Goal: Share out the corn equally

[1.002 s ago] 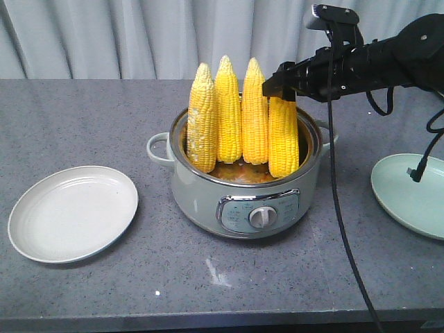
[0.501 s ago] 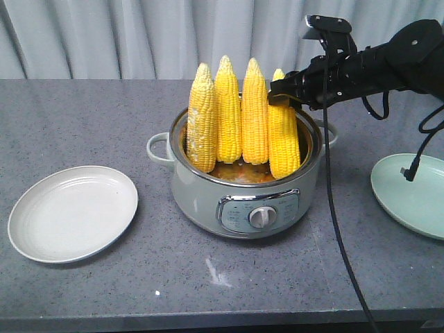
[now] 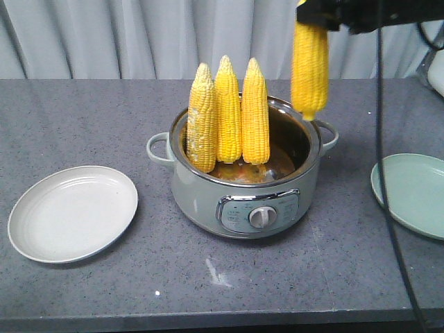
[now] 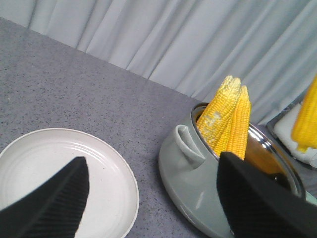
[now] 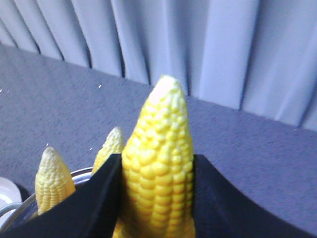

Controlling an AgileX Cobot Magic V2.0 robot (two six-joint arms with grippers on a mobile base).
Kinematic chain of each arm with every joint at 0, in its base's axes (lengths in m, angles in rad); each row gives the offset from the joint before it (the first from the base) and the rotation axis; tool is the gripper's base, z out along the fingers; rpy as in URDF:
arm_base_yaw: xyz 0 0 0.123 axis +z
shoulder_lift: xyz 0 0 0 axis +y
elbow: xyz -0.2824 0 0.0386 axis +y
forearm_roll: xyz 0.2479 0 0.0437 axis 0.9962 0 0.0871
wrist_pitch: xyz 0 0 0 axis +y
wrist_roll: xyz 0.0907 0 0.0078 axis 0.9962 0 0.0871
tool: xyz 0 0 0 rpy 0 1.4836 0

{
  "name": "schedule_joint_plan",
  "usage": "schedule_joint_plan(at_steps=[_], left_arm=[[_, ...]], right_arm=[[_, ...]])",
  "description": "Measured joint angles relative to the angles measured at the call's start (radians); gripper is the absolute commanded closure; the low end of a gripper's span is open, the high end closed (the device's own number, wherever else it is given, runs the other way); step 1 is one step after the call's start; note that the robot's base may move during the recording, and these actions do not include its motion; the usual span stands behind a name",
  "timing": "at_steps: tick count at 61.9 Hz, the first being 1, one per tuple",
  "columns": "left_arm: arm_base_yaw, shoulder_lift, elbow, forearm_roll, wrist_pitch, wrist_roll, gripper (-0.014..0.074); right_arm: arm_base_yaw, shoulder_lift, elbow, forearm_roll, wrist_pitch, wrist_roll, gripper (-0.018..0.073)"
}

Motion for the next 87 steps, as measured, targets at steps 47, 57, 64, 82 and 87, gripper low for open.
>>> schedule_joint_plan(at_steps=[47,57,64,82,87], left_arm=[[0.0,0.222,-0.162,-0.362,0.053,0.4,0.0083],[0.0,0.267,-0.166,-0.477,0.076,0.522,0.0083],[0.0,0.295,-0.166,-0.499,0.089,0.546,0.0083],[0.0,0.39,-0.166,-0.561,0.101,0.593,0.0083],[0.0,0.424,-0.167,-0.638,0.116,0.659,0.0083]], right_arm=[[-0.554,0.157,-0.007,-0.011,0.465,0.008,0.0505],[-0.554,0.27,-0.007,-0.013,0.464,0.008,0.0501],[-0.554,0.334,-0.007,-0.018,0.459,0.012,0.049],[-0.554,0.369,-0.007,-0.08,0.455,0.034,0.0305],[-0.554,0.369,-0.007,-0.088,0.455,0.042,0.019]])
